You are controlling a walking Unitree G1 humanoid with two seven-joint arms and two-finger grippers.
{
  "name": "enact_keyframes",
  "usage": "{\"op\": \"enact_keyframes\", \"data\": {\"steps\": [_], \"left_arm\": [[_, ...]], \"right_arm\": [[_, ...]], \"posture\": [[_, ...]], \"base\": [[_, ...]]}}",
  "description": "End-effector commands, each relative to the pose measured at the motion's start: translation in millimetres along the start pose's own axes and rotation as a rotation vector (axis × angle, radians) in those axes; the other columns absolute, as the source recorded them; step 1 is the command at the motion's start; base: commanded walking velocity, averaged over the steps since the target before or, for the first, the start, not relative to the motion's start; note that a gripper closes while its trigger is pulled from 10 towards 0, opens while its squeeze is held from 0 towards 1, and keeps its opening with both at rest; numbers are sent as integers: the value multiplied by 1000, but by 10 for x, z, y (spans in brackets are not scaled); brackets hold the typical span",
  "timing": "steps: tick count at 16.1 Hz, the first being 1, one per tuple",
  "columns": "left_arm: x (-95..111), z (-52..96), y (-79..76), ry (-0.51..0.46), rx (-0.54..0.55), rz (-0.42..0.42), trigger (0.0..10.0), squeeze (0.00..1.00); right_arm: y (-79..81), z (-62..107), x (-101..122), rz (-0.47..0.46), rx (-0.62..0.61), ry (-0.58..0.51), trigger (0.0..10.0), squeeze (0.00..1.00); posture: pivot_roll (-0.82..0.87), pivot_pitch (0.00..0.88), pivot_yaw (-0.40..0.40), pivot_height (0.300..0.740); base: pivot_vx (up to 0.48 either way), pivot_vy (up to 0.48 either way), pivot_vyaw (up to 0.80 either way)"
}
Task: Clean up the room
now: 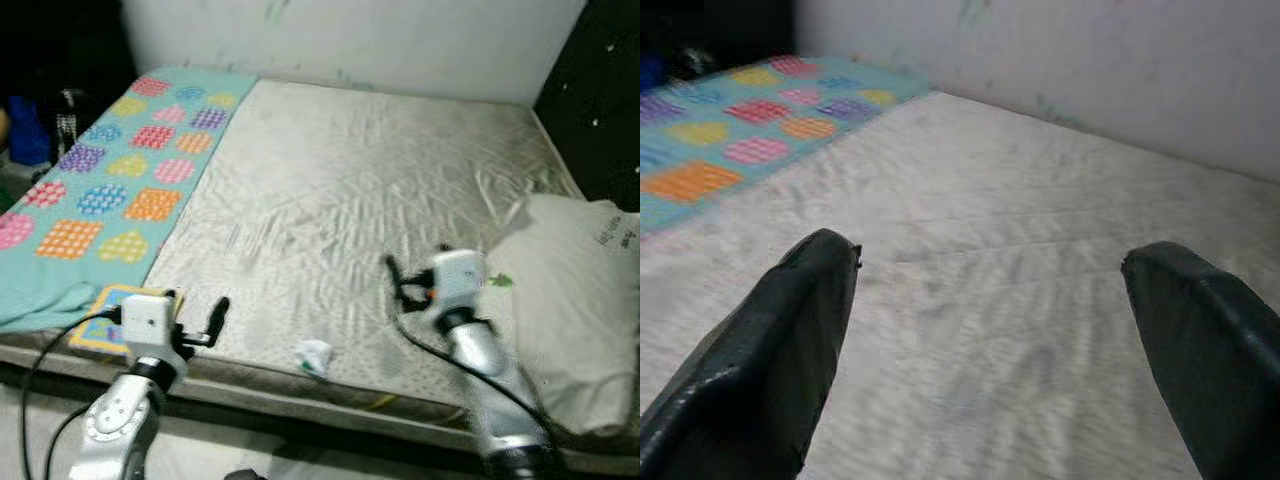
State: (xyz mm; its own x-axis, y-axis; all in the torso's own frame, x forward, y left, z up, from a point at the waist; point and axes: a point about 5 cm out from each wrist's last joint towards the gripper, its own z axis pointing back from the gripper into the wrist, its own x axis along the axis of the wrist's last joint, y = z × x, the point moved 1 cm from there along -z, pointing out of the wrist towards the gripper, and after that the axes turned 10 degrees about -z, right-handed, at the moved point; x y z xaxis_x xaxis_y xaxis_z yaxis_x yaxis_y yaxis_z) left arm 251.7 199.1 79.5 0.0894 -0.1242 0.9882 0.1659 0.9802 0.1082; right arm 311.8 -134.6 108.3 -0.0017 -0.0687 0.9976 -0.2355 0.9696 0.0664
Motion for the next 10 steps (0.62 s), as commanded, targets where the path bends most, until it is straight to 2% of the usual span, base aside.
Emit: {"op": "enact_keyframes", "data": {"steps": [1, 5, 6, 10], "left_arm": [[-2, -18, -34, 5, -11, 7, 10000, 0], [16, -28, -31, -2, -10, 4, 10000, 0], [31, -30, -28, -13, -14, 6, 10000, 0], [117, -30, -69, -57, -54, 27, 10000, 0]], "right_arm": [[-112, 39, -35, 4, -30, 22, 10000, 0], [-113, 18, -81, 3, -30, 55, 10000, 0], [-134, 9, -80, 41, -49, 57, 10000, 0], [-152, -9, -56, 25, -56, 51, 10000, 0]], "posture": [[80, 84, -35, 740], [83, 89, -31, 740], [82, 92, -30, 740], [78, 110, -27, 740]], "base": [[0, 480, 0], [0, 471, 0], [0, 0, 0], [0, 0, 0]]}}
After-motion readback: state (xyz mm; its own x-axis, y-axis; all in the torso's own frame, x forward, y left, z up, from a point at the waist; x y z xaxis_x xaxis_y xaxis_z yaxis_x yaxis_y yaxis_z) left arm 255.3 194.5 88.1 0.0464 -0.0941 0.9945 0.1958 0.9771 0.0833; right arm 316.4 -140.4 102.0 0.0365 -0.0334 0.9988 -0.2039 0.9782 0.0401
